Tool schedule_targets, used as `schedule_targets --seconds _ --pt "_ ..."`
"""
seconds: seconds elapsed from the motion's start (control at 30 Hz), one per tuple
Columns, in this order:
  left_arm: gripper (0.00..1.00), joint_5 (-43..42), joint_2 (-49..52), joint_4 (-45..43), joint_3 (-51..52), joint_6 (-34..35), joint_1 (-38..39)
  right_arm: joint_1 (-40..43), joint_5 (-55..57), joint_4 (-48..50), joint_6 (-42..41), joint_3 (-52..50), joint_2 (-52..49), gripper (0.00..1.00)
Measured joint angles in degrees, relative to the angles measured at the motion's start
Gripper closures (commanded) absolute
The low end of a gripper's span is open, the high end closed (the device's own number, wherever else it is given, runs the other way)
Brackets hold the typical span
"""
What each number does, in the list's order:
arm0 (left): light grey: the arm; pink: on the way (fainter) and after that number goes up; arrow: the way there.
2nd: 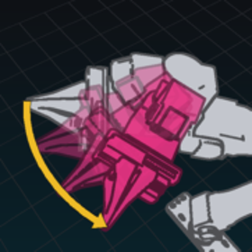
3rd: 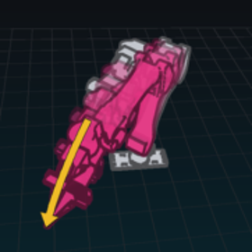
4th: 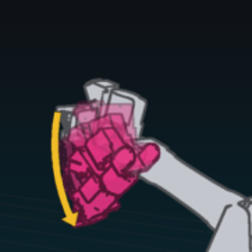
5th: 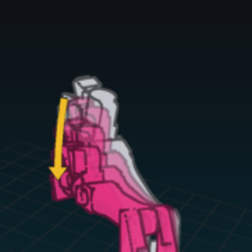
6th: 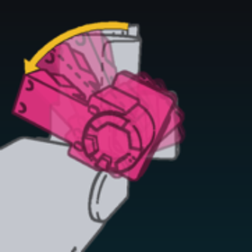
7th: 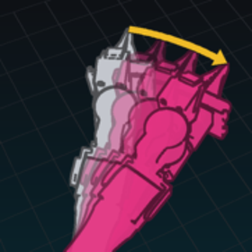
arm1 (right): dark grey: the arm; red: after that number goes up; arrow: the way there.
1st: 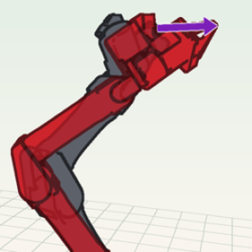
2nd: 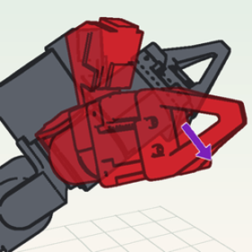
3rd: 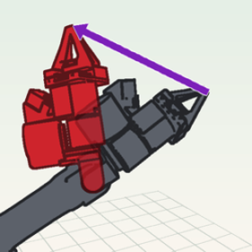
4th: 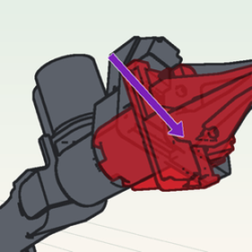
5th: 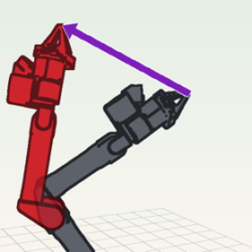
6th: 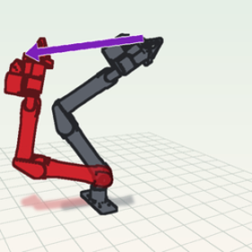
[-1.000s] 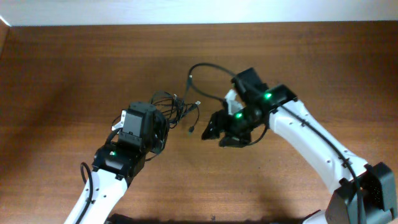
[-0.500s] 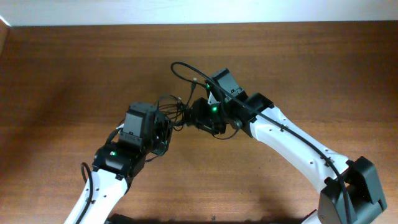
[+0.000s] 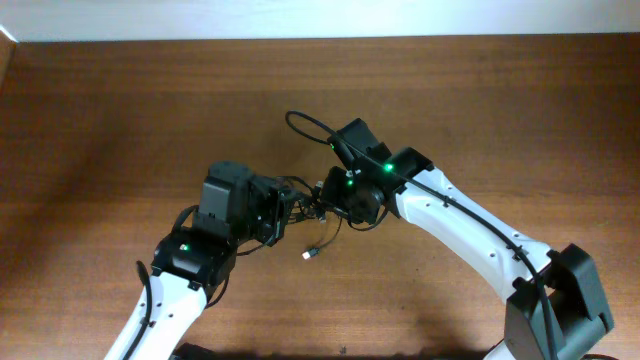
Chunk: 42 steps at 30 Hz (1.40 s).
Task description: Untangle cables
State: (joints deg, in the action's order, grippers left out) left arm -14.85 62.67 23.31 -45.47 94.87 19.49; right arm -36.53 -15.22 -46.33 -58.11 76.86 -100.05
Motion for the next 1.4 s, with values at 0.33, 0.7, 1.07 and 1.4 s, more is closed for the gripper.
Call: schedule_targets --seconds 0.33,0.7,1.07,1.4 --pt "1.0 1.73 -4.87 -5.57 0.2 1.05 -16.04 0.15 2.78 -9.25 2.36 -0.83 -1.22 0.63" --pt "1.0 0.07 -4.72 3.19 0.04 -19.63 -15.82 3.45 -32.3 7.74 13.38 -0.96 -1.29 0.49" --pt "1.0 1.44 -1.99 3.5 0.04 -8.13 -5.9 0.44 -28.44 17.2 -4.76 -1.01 -1.27 0.43" --pt "1.0 -7.26 -1.38 3.06 0.04 -5.86 -5.07 3.87 -10.01 15.74 -10.62 -1.03 -1.29 0.41"
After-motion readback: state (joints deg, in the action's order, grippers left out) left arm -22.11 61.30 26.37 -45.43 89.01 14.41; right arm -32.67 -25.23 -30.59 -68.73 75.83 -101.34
